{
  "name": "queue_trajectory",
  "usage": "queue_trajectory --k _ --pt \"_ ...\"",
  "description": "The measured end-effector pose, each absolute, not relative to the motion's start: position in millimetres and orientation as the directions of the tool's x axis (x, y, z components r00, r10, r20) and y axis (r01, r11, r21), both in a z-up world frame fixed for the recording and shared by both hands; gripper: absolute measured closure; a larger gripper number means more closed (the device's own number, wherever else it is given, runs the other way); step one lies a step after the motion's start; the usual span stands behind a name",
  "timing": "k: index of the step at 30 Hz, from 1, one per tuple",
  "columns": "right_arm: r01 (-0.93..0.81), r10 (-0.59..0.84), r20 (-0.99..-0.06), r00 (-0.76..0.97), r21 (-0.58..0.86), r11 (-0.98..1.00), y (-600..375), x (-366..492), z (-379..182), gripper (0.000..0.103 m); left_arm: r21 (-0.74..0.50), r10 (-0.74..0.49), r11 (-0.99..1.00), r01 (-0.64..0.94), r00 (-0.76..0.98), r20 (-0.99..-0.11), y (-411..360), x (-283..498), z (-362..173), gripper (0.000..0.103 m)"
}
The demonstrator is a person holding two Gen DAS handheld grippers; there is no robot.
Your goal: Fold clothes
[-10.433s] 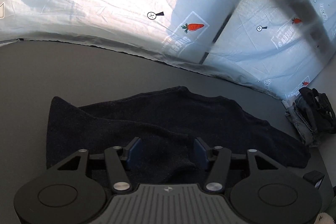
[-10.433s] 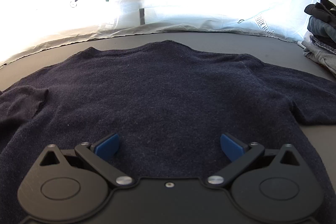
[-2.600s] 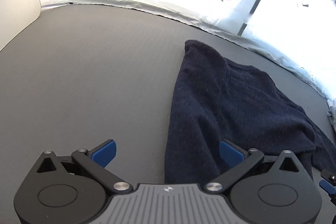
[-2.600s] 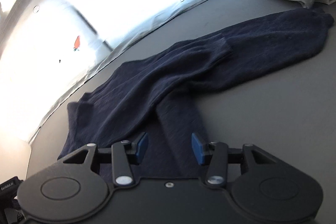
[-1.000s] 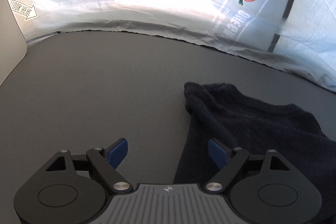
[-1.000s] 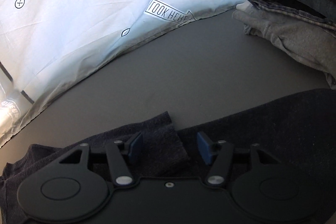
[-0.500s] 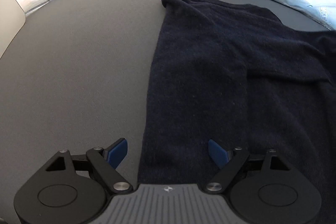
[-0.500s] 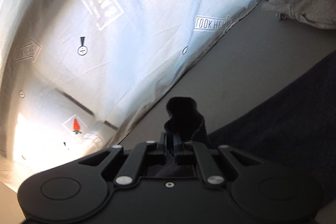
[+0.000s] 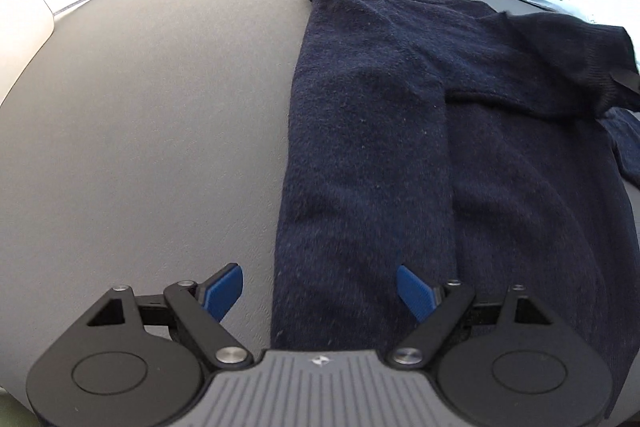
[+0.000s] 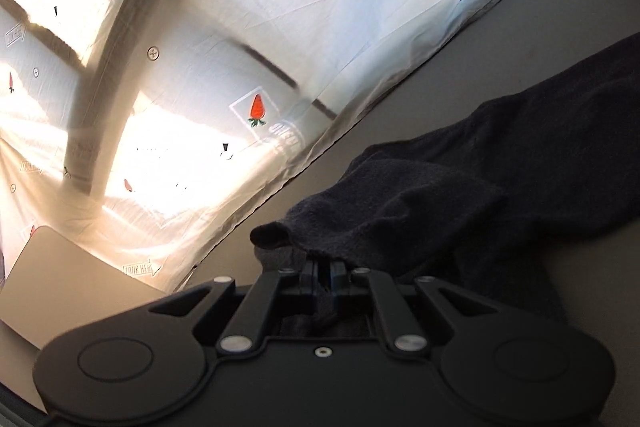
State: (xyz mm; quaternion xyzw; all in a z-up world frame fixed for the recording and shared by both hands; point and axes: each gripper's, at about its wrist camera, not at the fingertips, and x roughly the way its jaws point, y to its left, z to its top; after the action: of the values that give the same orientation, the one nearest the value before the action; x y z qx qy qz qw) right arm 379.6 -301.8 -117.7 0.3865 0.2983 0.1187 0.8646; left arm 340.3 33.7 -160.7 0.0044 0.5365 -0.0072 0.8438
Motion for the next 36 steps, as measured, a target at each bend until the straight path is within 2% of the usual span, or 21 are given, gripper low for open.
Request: queue_trajectory --k 12,26,32,36 --pt "-0.084 0.581 -0.433 0.689 0.748 0.658 -235 332 -121 0.097 0.013 -0.014 0.998 0.061 0.422 -0.906 45 301 -159 0.018" --pt "-0.161 0.652 -0.41 0.638 0.757 0.633 -207 288 -119 0.097 0.002 -0.039 0.995 0.1 0.402 -0.915 47 273 -163 0.018" --pt "-0.173 0.682 -0.45 0.577 0.748 0.64 -193 285 -128 0.097 -0.004 -0.041 0.995 0.095 0.392 -0.919 50 271 -166 0.018" --pt "-0.123 0.66 -0.526 0.536 0.725 0.678 -186 288 -138 0.096 0.002 -0.034 0.996 0.09 0.396 -0.918 53 271 -165 0.018"
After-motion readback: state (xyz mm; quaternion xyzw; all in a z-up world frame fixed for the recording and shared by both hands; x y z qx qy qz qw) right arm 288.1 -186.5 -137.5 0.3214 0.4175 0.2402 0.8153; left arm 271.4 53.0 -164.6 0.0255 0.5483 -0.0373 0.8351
